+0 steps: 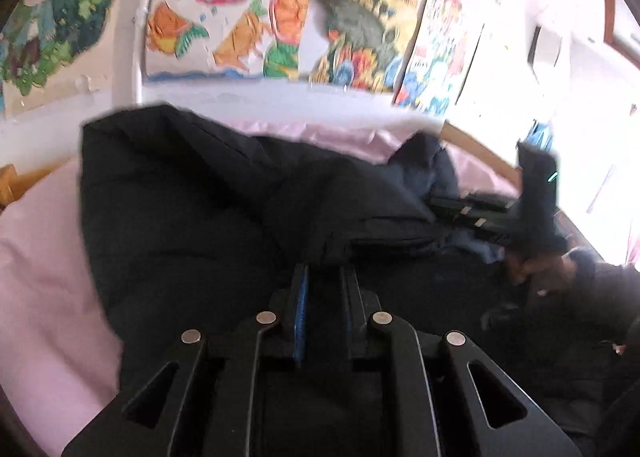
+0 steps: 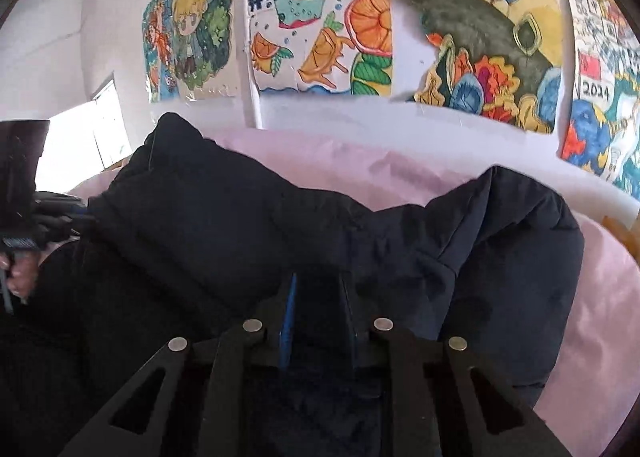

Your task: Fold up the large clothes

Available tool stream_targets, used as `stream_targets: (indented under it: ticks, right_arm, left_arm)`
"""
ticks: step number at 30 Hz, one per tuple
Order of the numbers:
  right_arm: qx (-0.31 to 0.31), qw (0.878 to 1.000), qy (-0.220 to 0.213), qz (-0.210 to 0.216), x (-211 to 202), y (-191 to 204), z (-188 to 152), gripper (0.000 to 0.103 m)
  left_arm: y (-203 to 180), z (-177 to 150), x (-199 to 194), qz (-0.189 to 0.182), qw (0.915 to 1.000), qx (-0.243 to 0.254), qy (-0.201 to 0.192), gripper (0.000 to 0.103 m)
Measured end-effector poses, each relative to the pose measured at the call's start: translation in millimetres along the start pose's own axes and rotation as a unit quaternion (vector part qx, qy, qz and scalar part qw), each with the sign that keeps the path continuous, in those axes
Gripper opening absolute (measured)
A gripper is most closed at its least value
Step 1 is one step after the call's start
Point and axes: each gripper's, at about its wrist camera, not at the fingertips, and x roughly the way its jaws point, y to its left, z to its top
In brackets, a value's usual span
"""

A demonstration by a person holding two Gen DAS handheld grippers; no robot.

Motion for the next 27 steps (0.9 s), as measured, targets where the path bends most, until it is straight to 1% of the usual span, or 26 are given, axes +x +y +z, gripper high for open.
stream_targets:
  ticks: [1,2,3,4,5,6,8,10,12,13,15,16,20,24,26,27]
  right_arm:
    - [0.0,1.0,0.0,-0.001,1,-1,-3,0.02]
    - [-0.002,1.0,0.0,-0.002,2,0,-5,0.02]
    - [-0.004,1.0,-0.001,-0.005,3,1,-6,0.02]
    - [-0.007,1.0,-0.002,-0.008,3,4,-9,0.02]
    - [-0.014,1.0,-0.004,-0.016,3,7,-11,0.02]
    - [-0.02,1.0,-0.006,-0.023,4,10,-12,0.02]
    - [-0.034,0.999,-0.008,-0.034,6,15,-12,0.02]
    - [-0.05,0.998,-0.01,-0.045,6,20,-14,0.02]
    - [-0.056,0.997,-0.012,-0.05,6,22,-15,0.02]
    - [-0.058,0.997,-0.012,-0.05,6,21,-15,0.02]
    - [-0.065,0.996,-0.014,-0.054,8,21,-16,0.02]
    - [-0.071,0.996,-0.015,-0.056,10,22,-17,0.02]
    - [-0.088,0.994,-0.015,-0.064,26,23,-21,0.02]
    - [-0.098,0.993,-0.009,-0.072,48,19,-26,0.019]
    - [-0.101,0.993,0.0,-0.065,65,13,-27,0.019]
    - [-0.094,0.994,0.005,-0.058,74,7,-26,0.018]
  left_arm:
    - [0,6,-10,0.003,0.9998,-0.001,-0.018,0.025]
    - [0,12,-16,0.004,0.9994,-0.008,-0.032,0.031]
    - [0,19,-18,-0.002,0.999,-0.016,-0.042,0.04]
    - [0,28,-19,-0.014,0.998,-0.027,-0.055,0.043]
    - [-1,40,-14,-0.02,0.9972,-0.036,-0.062,0.043]
    - [-1,49,-7,-0.018,0.9972,-0.042,-0.059,0.043]
    - [-3,69,21,0.013,0.9988,-0.034,-0.032,0.043]
    - [-1,75,50,0.049,0.9986,-0.021,-0.003,0.043]
    - [8,71,73,0.07,0.9965,-0.037,0.024,0.041]
    - [16,66,79,0.07,0.996,-0.049,0.026,0.04]
    - [26,56,87,0.072,0.9953,-0.058,0.028,0.038]
    - [28,52,91,0.075,0.995,-0.057,0.03,0.035]
    - [35,40,112,0.102,0.9927,-0.043,0.047,0.034]
    - [40,26,138,0.133,0.9899,-0.017,0.047,0.034]
    - [50,21,152,0.136,0.9888,-0.025,0.056,0.034]
    - [54,21,155,0.136,0.9877,-0.031,0.071,0.033]
